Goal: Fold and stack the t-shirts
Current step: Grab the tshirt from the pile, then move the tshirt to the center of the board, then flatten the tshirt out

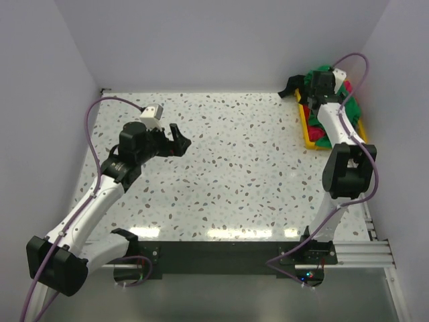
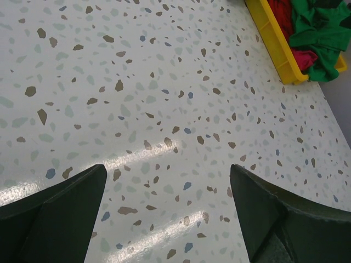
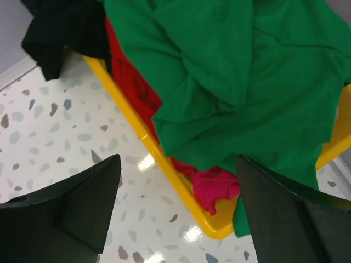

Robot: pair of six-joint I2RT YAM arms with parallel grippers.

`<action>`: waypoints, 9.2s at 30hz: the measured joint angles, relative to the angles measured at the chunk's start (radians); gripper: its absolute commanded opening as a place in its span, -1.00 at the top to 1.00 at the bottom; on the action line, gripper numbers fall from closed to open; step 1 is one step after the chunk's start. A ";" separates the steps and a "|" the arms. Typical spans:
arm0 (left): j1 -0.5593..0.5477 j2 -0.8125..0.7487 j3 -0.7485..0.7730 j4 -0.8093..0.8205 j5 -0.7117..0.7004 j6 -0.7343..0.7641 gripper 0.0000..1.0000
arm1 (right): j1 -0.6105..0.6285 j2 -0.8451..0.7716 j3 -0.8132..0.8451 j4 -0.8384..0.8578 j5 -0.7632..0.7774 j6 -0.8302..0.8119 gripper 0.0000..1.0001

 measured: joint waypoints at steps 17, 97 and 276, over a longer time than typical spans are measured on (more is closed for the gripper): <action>0.001 0.000 0.002 -0.008 0.004 0.000 -1.00 | -0.178 0.179 0.047 0.138 0.009 0.123 -0.32; 0.014 0.058 -0.088 0.050 0.011 -0.161 -0.80 | 0.236 -0.320 -0.509 0.269 -0.445 0.290 -0.18; 0.332 -0.247 -0.523 0.013 -0.335 -0.420 -0.25 | 0.275 -0.826 -1.102 0.184 -0.413 0.306 -0.55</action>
